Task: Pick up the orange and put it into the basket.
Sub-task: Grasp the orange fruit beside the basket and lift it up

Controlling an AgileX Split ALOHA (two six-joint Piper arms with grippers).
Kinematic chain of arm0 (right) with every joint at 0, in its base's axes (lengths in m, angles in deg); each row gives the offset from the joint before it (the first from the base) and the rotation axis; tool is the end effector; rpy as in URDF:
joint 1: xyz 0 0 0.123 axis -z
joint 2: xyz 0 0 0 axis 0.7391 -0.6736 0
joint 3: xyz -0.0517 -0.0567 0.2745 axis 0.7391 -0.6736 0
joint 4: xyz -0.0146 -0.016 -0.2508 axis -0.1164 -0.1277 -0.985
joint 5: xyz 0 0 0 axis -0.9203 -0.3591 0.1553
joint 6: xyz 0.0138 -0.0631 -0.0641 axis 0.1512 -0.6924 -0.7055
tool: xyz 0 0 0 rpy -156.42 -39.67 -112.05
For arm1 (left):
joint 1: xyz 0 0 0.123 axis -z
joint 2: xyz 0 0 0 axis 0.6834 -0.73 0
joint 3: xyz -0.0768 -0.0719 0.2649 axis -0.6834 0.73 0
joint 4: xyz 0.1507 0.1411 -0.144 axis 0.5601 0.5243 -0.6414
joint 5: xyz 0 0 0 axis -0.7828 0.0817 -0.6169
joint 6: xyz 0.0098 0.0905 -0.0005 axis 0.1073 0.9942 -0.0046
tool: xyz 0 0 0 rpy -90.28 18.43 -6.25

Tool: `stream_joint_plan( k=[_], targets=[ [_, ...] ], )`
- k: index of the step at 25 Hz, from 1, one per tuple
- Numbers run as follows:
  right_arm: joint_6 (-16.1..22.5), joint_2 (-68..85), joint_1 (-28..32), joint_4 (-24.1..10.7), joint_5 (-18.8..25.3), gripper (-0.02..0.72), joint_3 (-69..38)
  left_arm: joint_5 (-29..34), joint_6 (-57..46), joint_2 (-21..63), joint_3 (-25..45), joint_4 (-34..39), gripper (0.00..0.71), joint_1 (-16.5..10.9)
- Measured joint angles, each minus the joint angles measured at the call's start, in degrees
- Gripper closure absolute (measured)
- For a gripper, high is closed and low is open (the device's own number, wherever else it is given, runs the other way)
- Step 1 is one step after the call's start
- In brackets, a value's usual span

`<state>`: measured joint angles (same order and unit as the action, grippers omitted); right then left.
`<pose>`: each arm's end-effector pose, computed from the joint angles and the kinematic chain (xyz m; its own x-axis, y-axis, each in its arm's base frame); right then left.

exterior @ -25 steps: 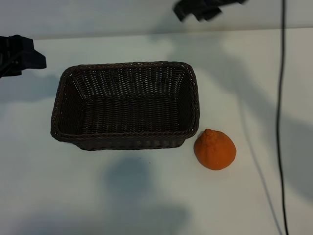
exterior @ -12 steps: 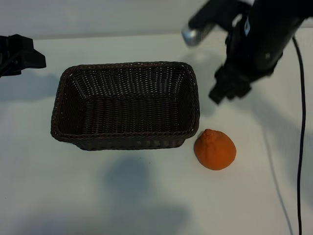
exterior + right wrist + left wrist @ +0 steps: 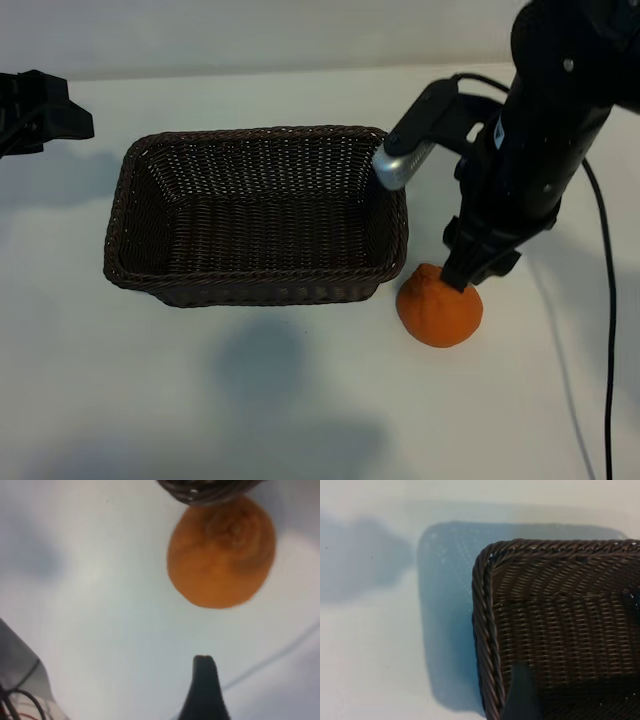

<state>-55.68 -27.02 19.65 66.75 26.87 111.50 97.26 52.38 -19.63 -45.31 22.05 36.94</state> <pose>0.2770 0.1519 0.2666 -0.7081 -0.6921 -0.1400 -0.6995 0.7146 0.0048 0.2916 -0.0011 0.2998 -0.7983 -0.1715 -0.5774 0.0417 0.9405 -0.3371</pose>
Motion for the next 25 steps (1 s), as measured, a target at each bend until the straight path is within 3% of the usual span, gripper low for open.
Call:
stream_joint_plan(
  k=[6,17,25],
  targets=[
    [-1.01,-0.43,0.00,3.53,-5.57,0.174,-4.42,0.00,0.00,0.00,0.00,0.00,0.114,0.00],
    [-2.84,-6.55,0.00,7.63,-10.75,0.172,-6.23,0.24,0.00,0.00,0.00,0.00,0.114,0.00],
    [-2.93,-9.95,0.00,8.70,-17.16,0.172,-6.23,0.53,0.12,0.00,0.00,0.00,0.114,0.00]
  ],
)
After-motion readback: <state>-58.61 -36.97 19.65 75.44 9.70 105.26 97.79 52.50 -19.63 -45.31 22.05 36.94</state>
